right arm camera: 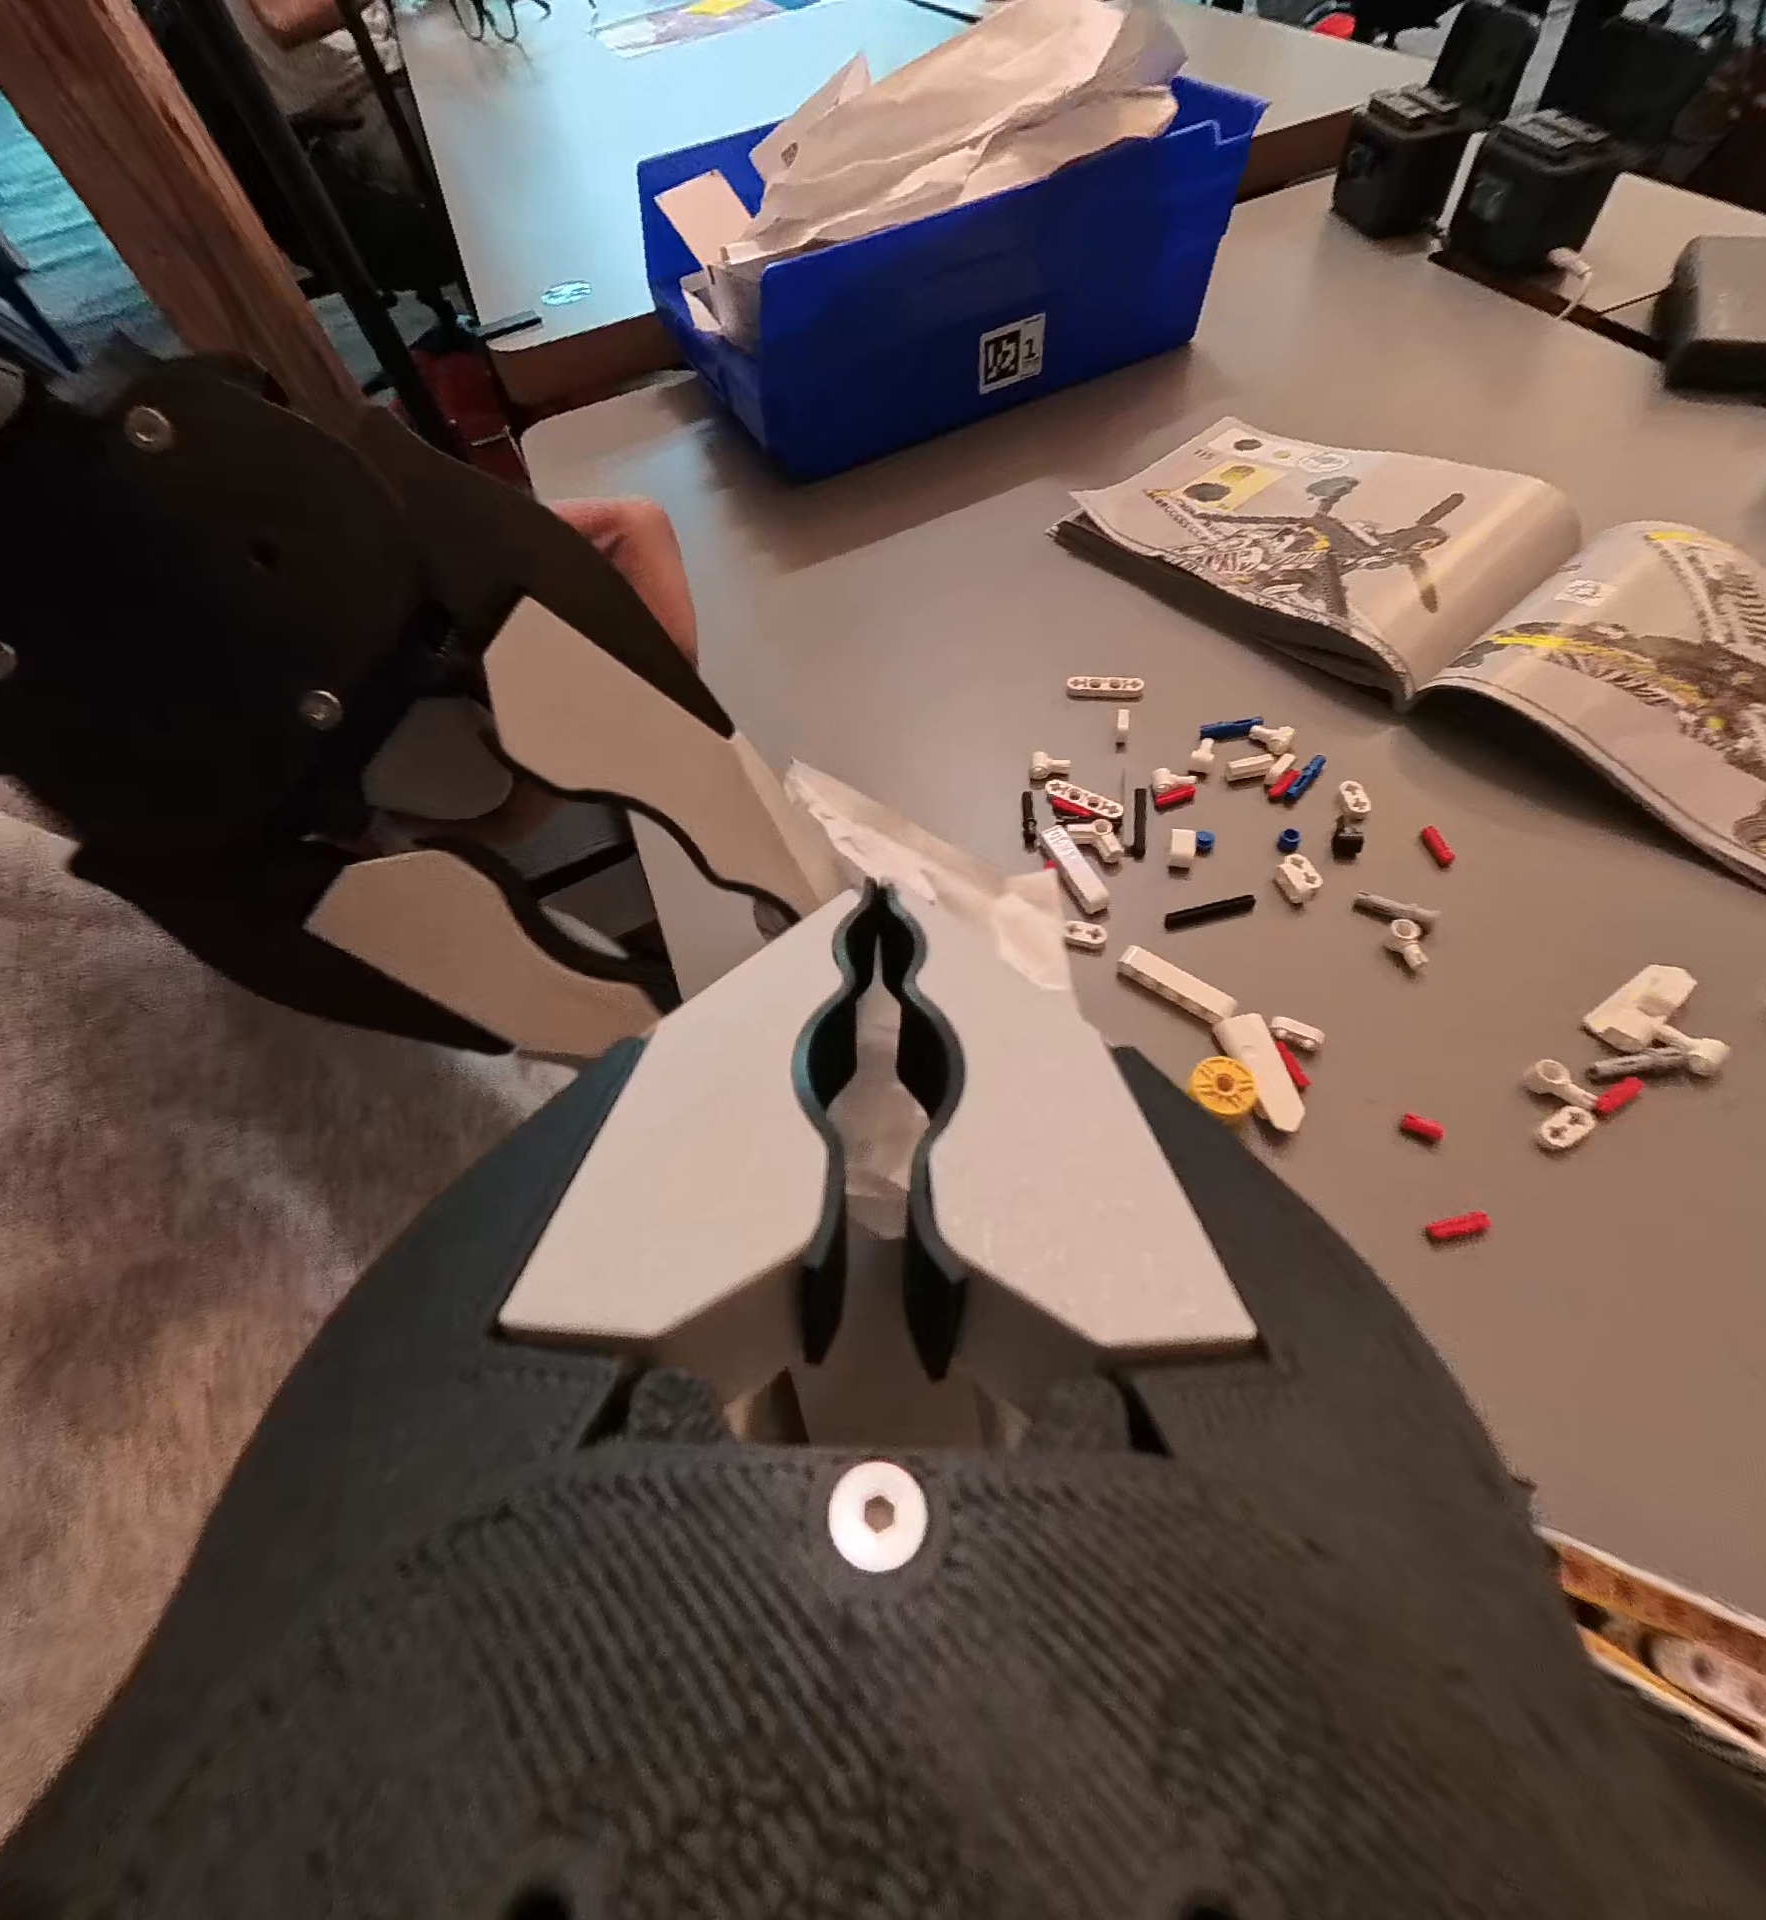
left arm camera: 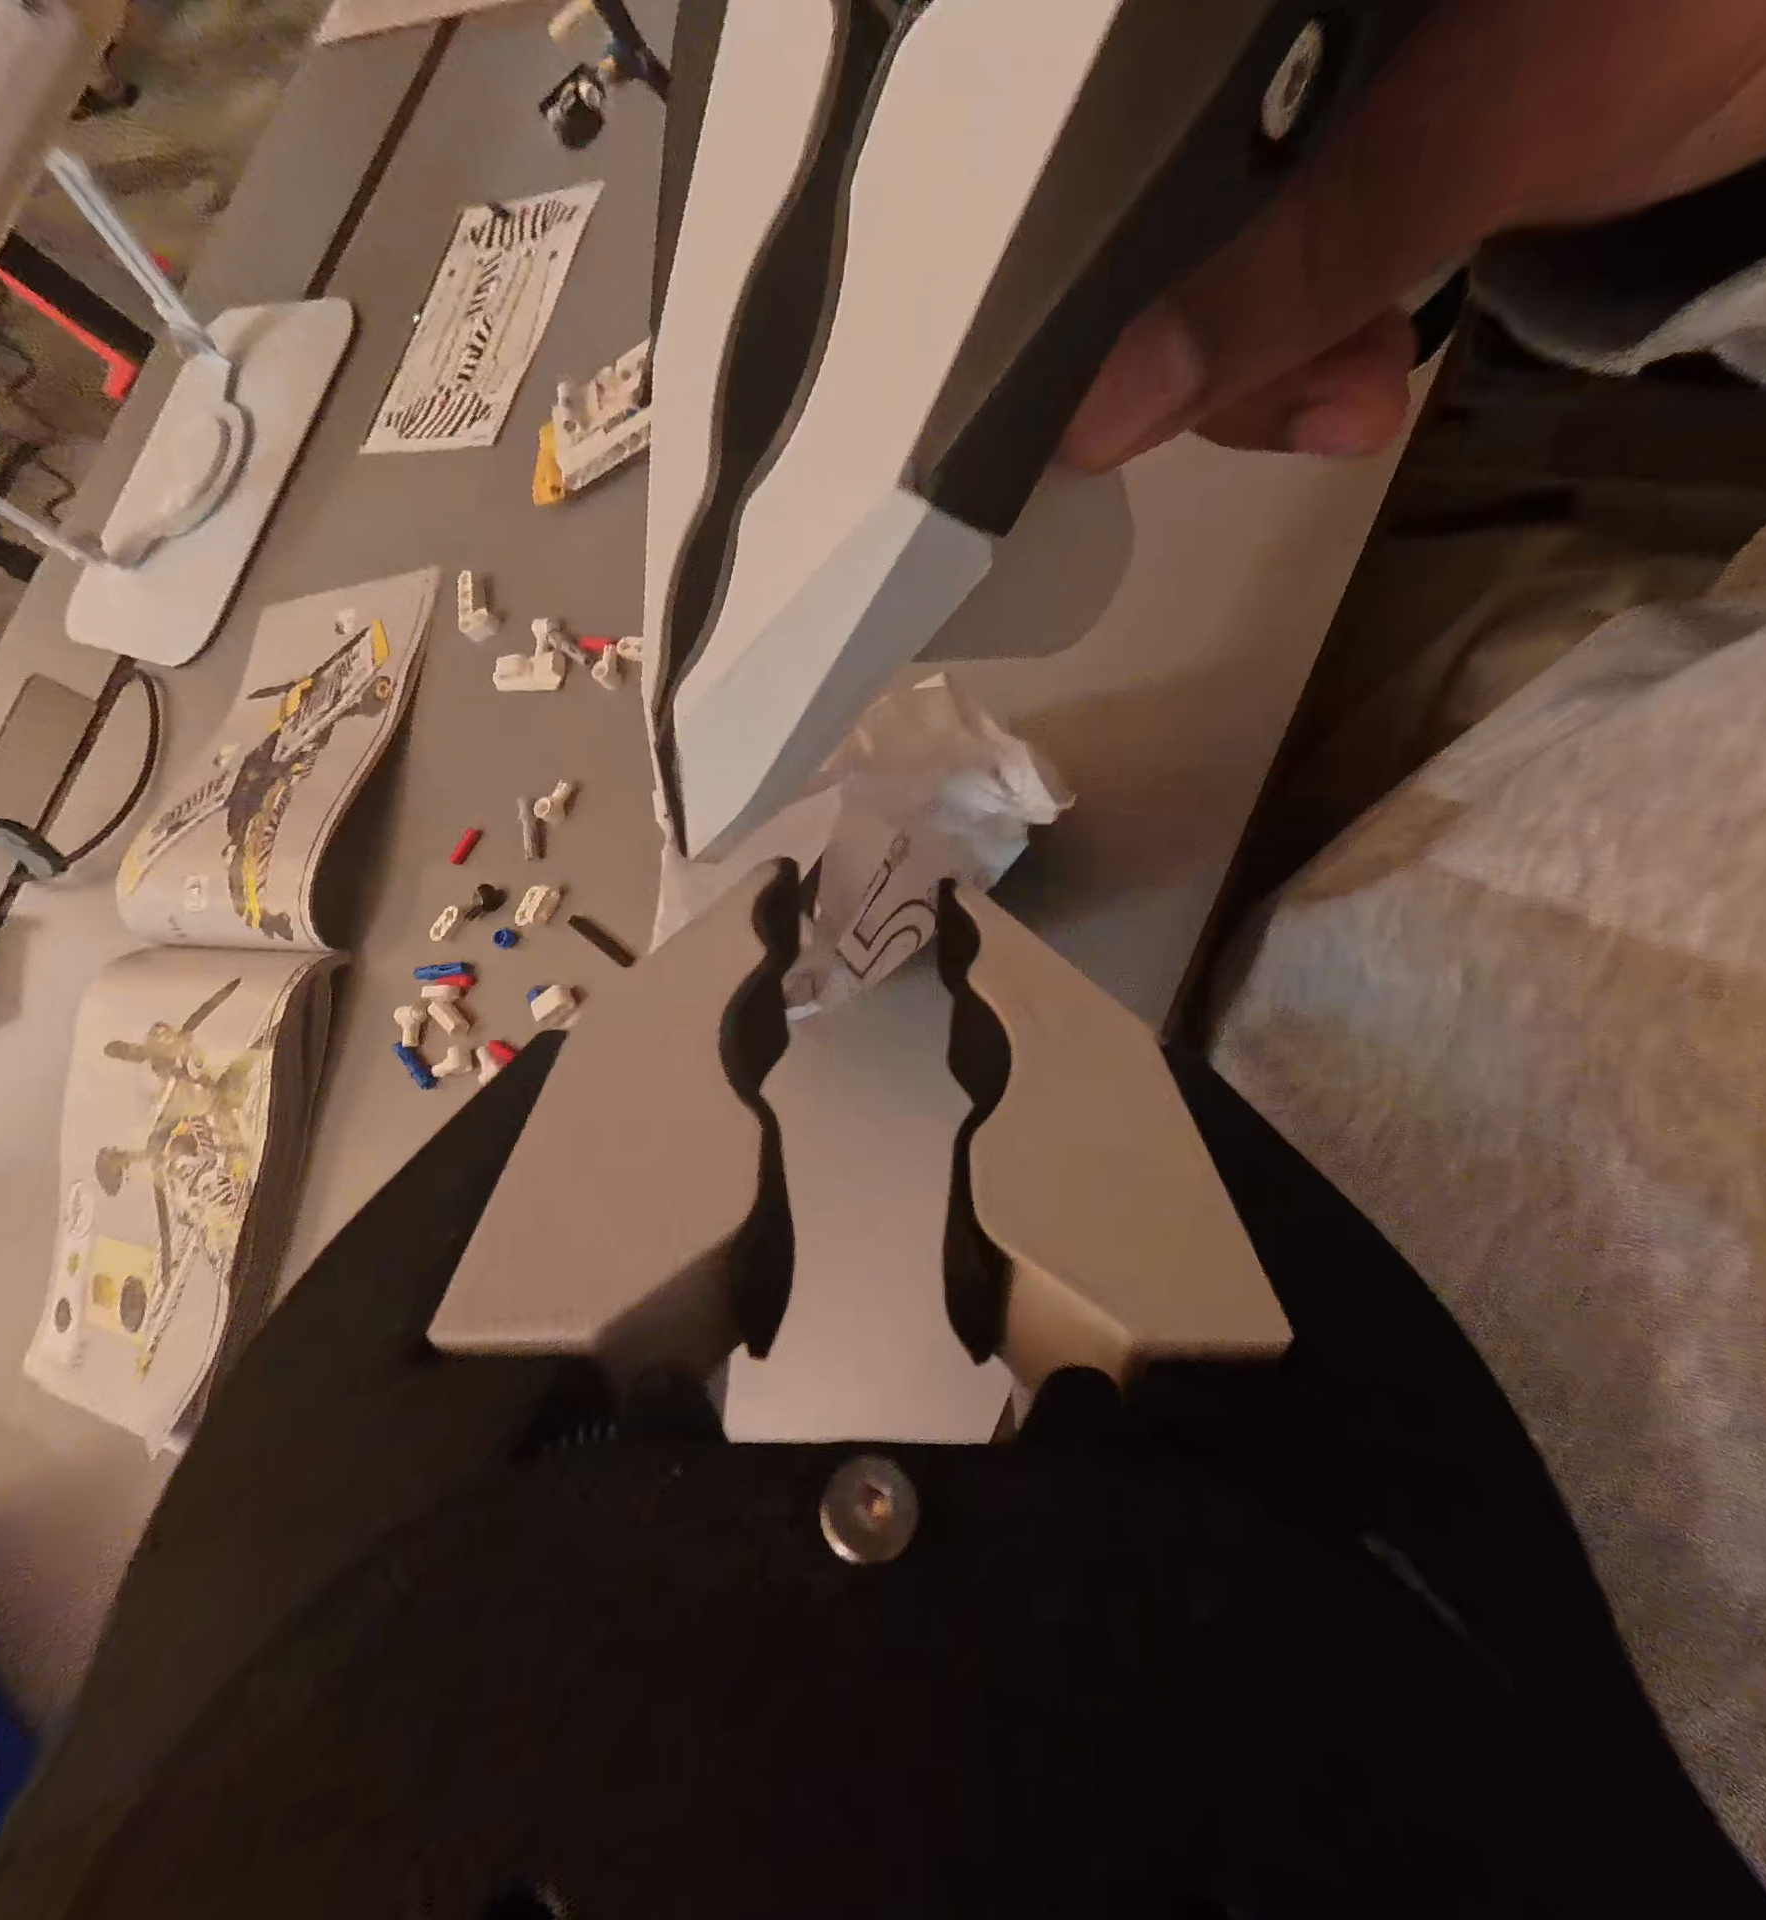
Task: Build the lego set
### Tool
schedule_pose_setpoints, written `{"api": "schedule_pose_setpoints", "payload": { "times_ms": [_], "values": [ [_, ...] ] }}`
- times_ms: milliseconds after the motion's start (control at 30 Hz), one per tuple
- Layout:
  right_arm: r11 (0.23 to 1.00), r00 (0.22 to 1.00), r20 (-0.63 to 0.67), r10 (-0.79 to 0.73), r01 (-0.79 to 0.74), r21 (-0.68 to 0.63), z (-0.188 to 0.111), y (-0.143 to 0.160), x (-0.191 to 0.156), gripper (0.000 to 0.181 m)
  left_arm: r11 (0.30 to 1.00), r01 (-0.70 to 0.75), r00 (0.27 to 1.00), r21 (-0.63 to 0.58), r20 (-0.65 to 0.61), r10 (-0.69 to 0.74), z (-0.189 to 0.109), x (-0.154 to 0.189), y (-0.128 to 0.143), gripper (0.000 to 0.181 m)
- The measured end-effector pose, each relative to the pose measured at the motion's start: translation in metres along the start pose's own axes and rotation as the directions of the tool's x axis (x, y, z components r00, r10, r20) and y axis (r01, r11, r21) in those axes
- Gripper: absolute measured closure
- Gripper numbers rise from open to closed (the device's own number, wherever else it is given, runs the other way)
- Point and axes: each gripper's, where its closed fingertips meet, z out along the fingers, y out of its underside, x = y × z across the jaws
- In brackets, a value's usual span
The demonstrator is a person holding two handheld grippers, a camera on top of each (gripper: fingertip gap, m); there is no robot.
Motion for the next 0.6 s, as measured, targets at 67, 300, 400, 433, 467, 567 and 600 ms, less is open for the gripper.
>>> {"api": "schedule_pose_setpoints", "payload": {
  "times_ms": [67,300,400,433,467,567,600],
  "values": [
    [1.0,0.999,0.034,0.026,-0.026,0.003,0.001,0.001,-0.002,0.181,1.0,-0.023,1.0,-0.012,0.013,0.023,0.002,-0.001,0.004,0.174],
    [0.995,0.977,-0.198,-0.081,0.067,-0.075,-0.008,0.008,0.04,0.181,0.998,-0.059,0.994,-0.007,-0.094,0.058,-0.004,0.015,0.005,0.181],
    [0.985,0.957,-0.238,-0.167,0.153,-0.076,-0.005,0.004,0.038,0.181,0.999,-0.036,0.998,0.003,-0.059,0.037,-0.004,0.004,0.004,0.181],
    [0.986,0.962,-0.219,-0.163,0.151,-0.07,-0.006,0.003,0.035,0.181,1.0,-0.022,0.999,0.006,-0.049,0.022,-0.004,0.0,0.005,0.181],
    [0.989,0.97,-0.195,-0.142,0.132,-0.061,-0.008,0.002,0.033,0.175,1.0,-0.009,0.999,0.012,-0.045,0.009,-0.004,-0.002,0.004,0.181],
    [0.996,0.988,-0.131,-0.086,0.089,0.014,-0.026,-0.012,0.03,0.159,1.0,0.008,1.0,0.029,-0.03,-0.007,-0.006,-0.008,0.002,0.181],
    [0.997,0.988,-0.136,-0.068,0.073,0.036,-0.034,-0.017,0.032,0.159,0.999,0.01,1.0,0.038,-0.026,-0.009,-0.007,-0.01,0.001,0.181]
  ]
}}
